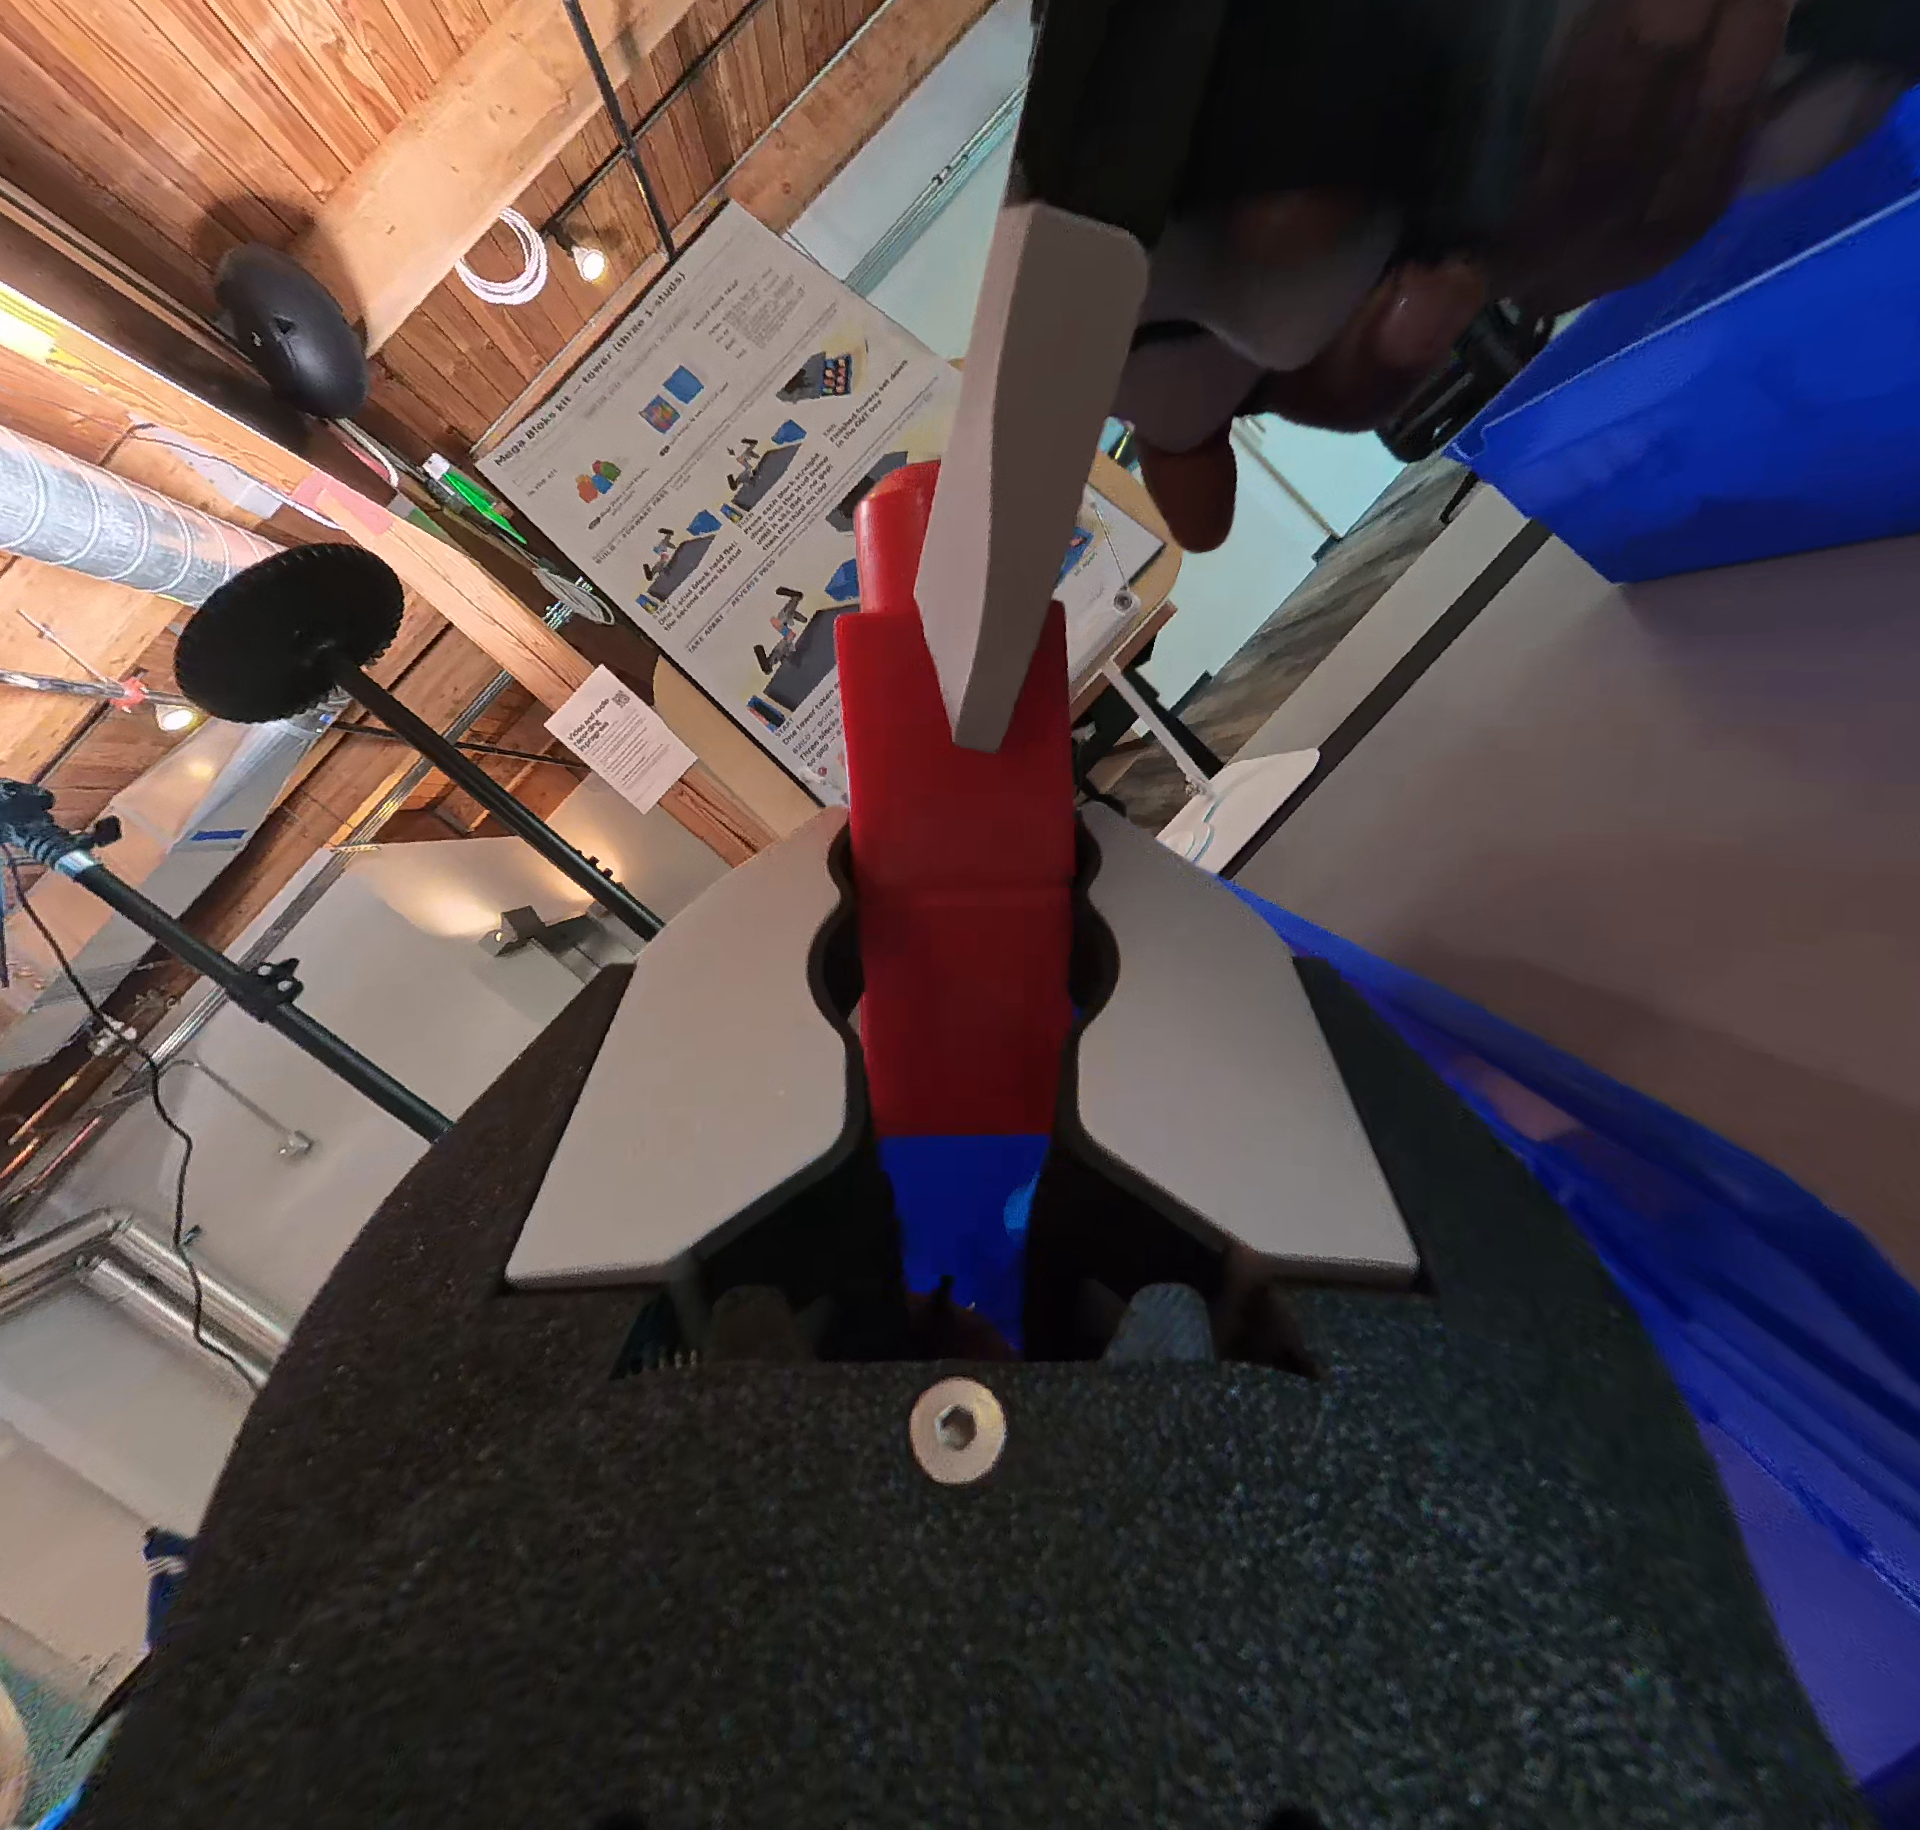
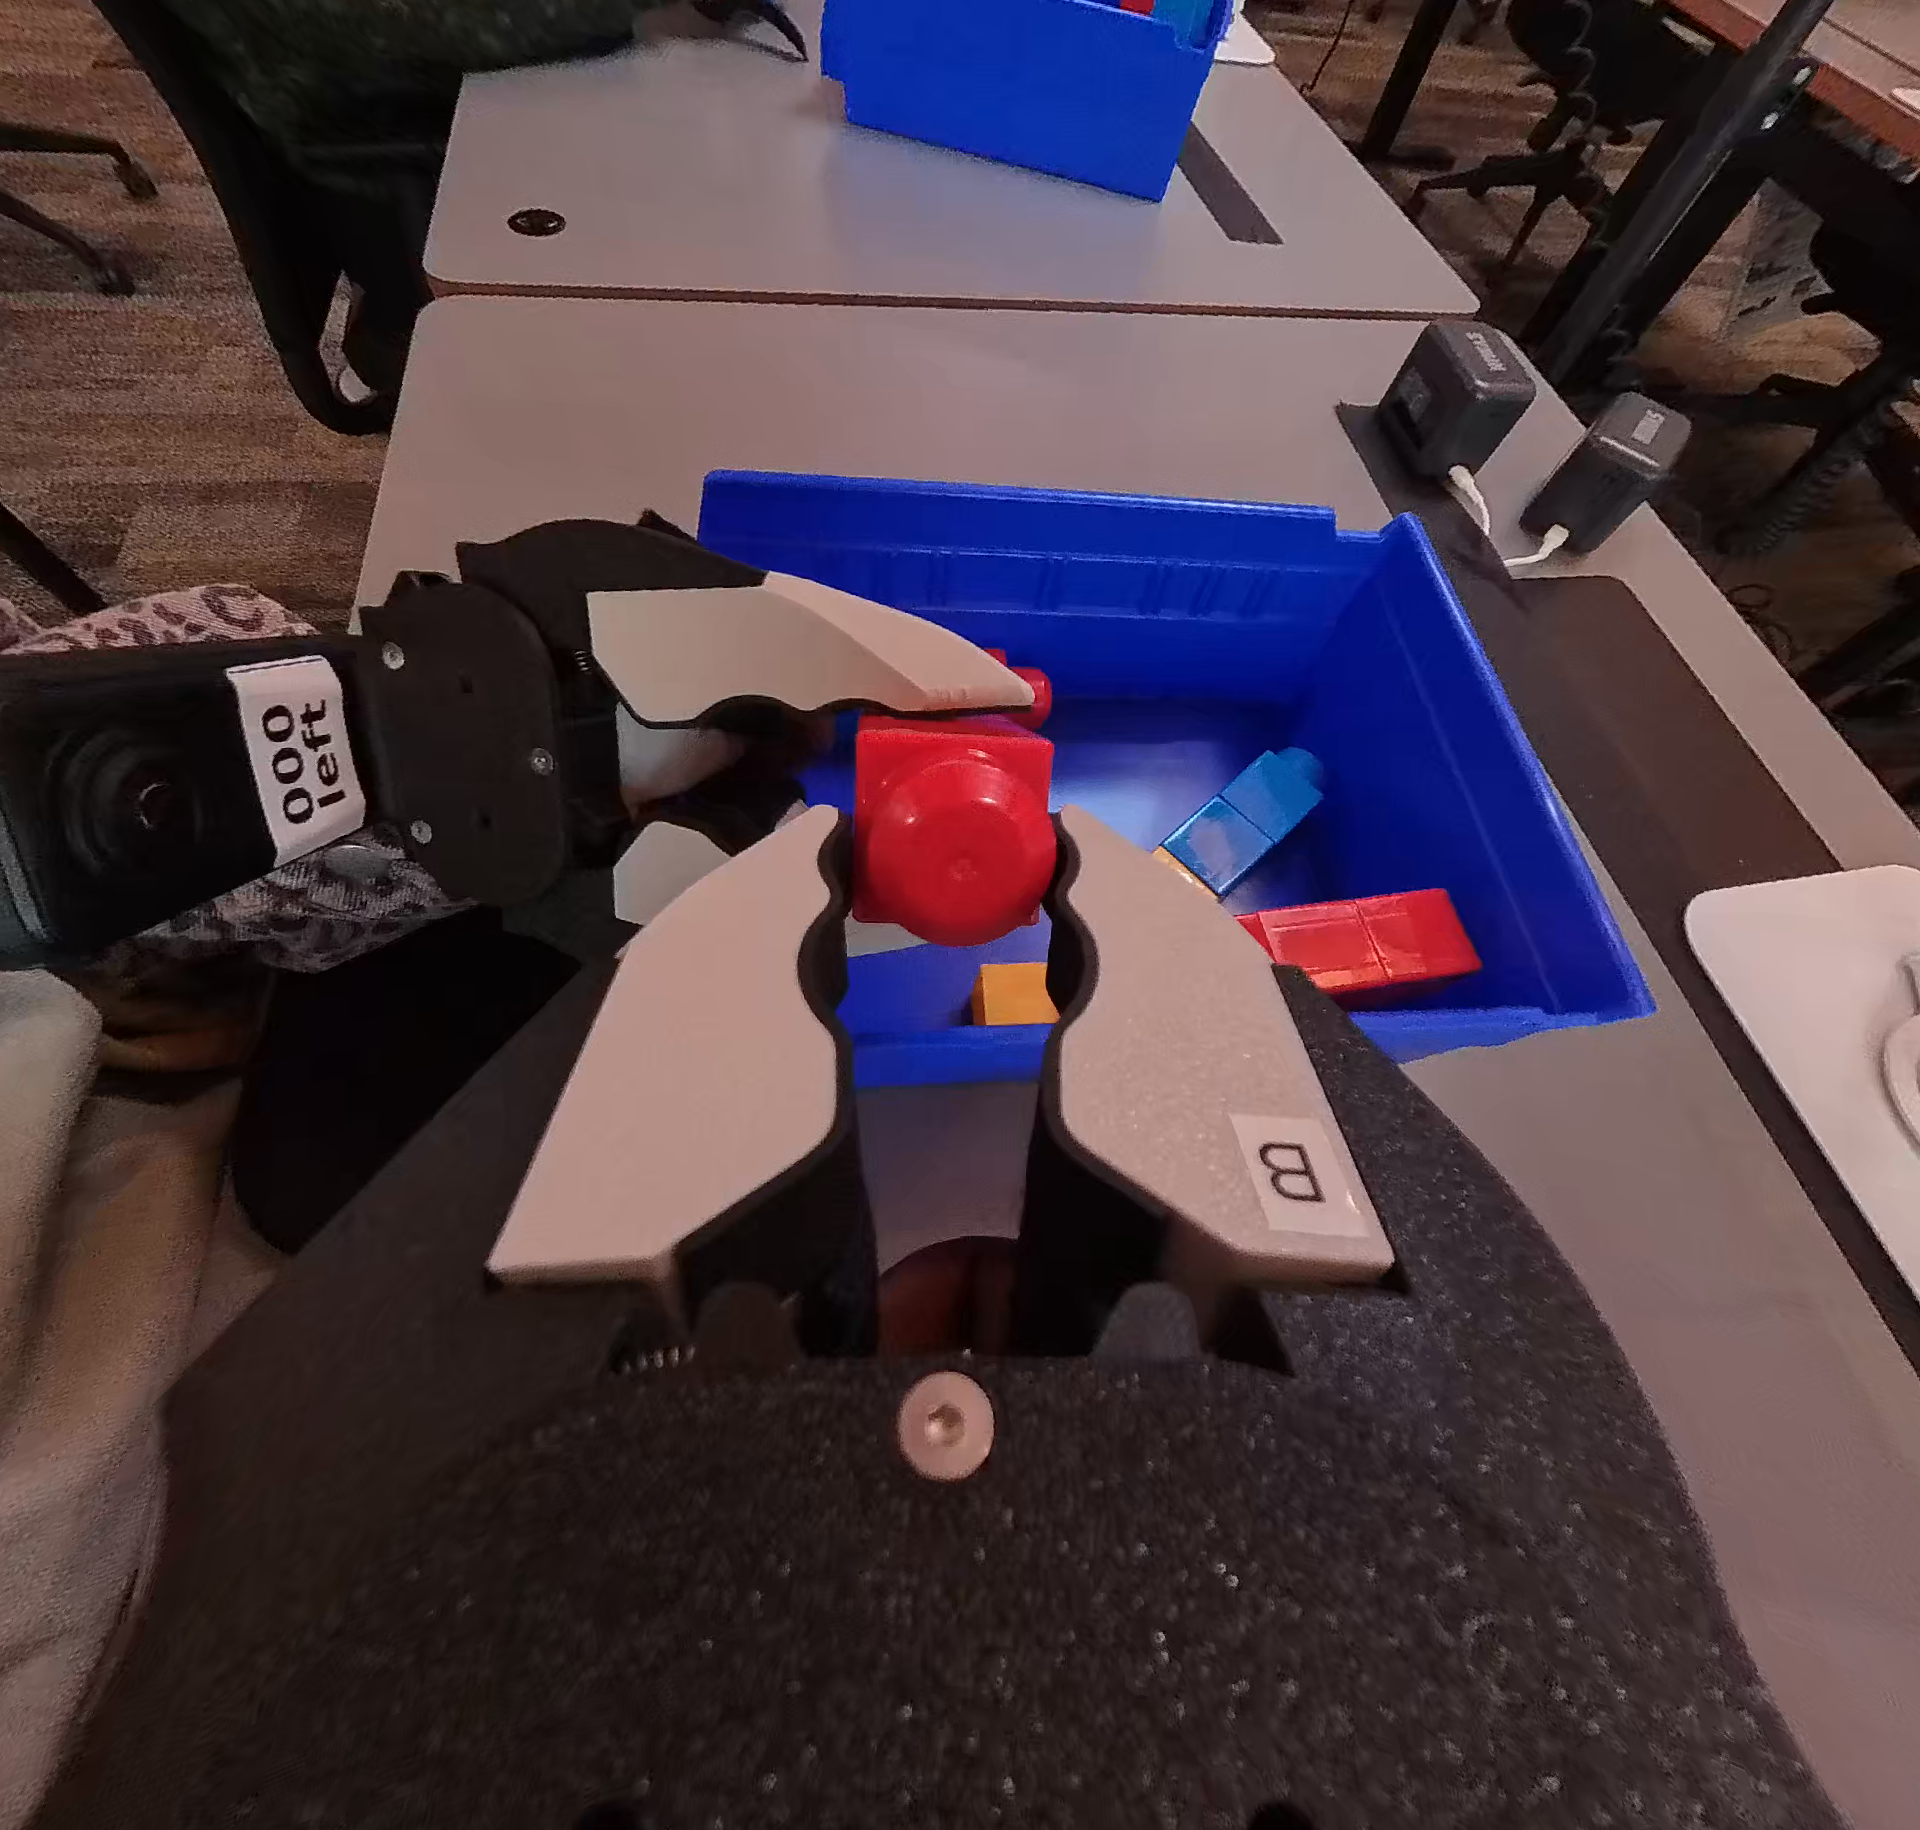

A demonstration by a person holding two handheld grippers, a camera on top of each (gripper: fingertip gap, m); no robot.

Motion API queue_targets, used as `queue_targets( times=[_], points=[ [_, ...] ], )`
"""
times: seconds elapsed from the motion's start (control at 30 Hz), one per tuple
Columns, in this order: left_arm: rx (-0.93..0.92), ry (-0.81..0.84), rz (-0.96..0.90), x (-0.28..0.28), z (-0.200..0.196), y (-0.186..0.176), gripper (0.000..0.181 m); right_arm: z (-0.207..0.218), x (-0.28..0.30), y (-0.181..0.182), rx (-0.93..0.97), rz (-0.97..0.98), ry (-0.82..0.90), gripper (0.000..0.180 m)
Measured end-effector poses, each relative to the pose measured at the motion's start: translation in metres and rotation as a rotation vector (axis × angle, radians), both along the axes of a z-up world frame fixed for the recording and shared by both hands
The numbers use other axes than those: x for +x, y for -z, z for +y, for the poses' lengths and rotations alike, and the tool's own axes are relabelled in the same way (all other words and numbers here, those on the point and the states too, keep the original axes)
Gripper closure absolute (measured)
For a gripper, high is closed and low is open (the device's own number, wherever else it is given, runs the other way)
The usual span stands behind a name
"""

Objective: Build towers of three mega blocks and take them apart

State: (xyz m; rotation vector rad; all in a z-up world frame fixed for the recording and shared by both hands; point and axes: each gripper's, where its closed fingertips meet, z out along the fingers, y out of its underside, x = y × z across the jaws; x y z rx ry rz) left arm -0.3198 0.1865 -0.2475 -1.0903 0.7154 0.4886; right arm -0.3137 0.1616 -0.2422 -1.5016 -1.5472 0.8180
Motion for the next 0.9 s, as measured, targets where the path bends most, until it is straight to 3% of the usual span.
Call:
queue_targets(
  times=[0.1,0.2,0.33,0.43,0.57,0.67,0.8,0.9],
  points=[
    [0.014,0.007,0.006,0.004,-0.002,-0.002,0.145,0.000,0.006,-0.004,0.016,-0.015,0.005,0.146],
    [-0.074,-0.157,0.005,-0.033,0.011,0.014,0.145,0.018,0.029,-0.040,0.038,0.115,0.113,0.145],
    [-0.011,-0.044,-0.240,-0.044,-0.001,-0.010,0.145,0.041,0.101,-0.085,0.113,0.230,0.259,0.145],
    [-0.003,-0.062,-0.193,-0.041,0.000,-0.007,0.145,0.063,0.160,-0.084,0.200,0.135,0.441,0.146],
    [-0.002,-0.068,-0.125,-0.034,0.001,-0.003,0.145,0.073,0.227,-0.026,0.202,-0.222,0.530,0.146],
    [-0.001,-0.058,-0.111,-0.031,0.000,-0.002,0.145,0.059,0.261,0.040,-0.020,-0.525,0.474,0.145],
    [-0.005,-0.068,-0.103,-0.032,0.001,0.000,0.145,0.074,0.280,0.088,-0.227,-0.693,0.532,0.145],
    [-0.002,-0.069,-0.093,-0.031,0.001,0.000,0.145,0.092,0.281,0.111,-0.227,-0.731,0.517,0.146]
  ],
)
